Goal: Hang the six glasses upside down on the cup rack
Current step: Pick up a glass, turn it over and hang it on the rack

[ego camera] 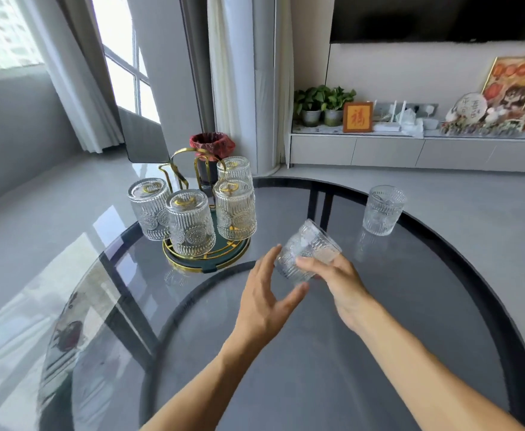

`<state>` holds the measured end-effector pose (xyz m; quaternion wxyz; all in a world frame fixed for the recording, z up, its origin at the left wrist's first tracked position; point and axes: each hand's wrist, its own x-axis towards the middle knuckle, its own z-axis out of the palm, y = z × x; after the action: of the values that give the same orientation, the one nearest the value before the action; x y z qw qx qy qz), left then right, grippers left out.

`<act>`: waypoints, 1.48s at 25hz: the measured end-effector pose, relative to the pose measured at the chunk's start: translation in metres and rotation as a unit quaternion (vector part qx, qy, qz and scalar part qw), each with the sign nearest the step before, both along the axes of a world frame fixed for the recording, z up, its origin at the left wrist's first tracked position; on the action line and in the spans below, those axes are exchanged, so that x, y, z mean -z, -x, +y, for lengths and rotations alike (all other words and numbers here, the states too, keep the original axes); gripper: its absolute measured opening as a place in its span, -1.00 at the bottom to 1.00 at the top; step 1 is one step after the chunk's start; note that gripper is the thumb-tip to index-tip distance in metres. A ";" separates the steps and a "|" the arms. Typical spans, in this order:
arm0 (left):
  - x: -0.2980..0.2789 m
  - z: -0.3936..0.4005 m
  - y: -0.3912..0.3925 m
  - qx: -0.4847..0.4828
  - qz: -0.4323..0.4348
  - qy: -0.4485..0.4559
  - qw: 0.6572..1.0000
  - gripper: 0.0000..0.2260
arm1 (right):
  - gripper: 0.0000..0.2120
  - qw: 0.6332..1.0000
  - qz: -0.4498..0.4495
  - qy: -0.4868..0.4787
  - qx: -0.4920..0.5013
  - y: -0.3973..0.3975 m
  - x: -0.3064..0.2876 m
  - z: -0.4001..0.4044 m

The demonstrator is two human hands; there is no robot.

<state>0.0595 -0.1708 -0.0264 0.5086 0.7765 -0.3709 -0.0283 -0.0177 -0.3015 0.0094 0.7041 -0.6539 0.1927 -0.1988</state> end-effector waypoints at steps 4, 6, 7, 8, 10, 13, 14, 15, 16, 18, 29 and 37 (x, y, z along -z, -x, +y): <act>-0.040 0.024 0.025 -0.023 0.202 0.237 0.950 -0.47 | -0.67 0.998 -0.002 -0.050 -0.043 0.007 -0.038 0.037; -0.072 0.045 0.017 0.001 0.212 0.291 0.933 -0.49 | -0.68 0.994 -0.031 -0.072 -0.080 -0.003 -0.059 0.057; -0.088 0.057 0.011 0.013 0.207 0.306 0.929 -0.49 | -0.69 0.990 -0.047 -0.081 -0.104 -0.009 -0.070 0.065; -0.104 0.070 0.004 0.018 0.193 0.311 0.930 -0.49 | -0.68 0.986 -0.060 -0.085 -0.130 -0.015 -0.080 0.072; -0.133 0.094 -0.010 0.019 0.158 0.320 0.934 -0.50 | -0.44 0.975 -0.085 -0.089 -0.185 -0.029 -0.100 0.079; -0.168 0.129 -0.047 -0.038 0.137 0.345 0.928 -0.52 | -0.34 0.964 -0.141 -0.144 -0.175 -0.055 -0.130 0.077; -0.177 0.138 -0.064 -0.071 0.131 0.338 0.929 -0.52 | -0.44 0.973 -0.151 -0.123 -0.125 -0.068 -0.139 0.076; -0.185 0.145 -0.082 -0.104 0.124 0.321 0.933 -0.52 | -0.55 0.987 -0.137 -0.042 -0.072 -0.084 -0.147 0.076; -0.193 0.150 -0.100 -0.130 0.116 0.299 0.938 -0.50 | -0.61 0.991 -0.104 0.083 -0.028 -0.100 -0.153 0.075; -0.207 0.152 -0.135 -0.166 0.097 0.251 0.949 -0.45 | -0.59 0.927 -0.019 0.374 -0.007 -0.137 -0.163 0.073; -0.219 0.083 -0.231 -0.217 -0.065 -0.099 0.969 -0.33 | -0.49 0.770 0.144 0.617 -0.071 -0.187 -0.147 0.071; -0.179 0.058 -0.255 -0.206 -0.112 -0.192 0.953 -0.37 | -0.45 0.766 0.144 0.624 -0.055 -0.186 -0.147 0.070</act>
<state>0.3147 -0.1131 0.1527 0.2996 0.9175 -0.2446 0.0932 0.1686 -0.2310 0.1560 0.1147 -0.9795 0.0890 -0.1393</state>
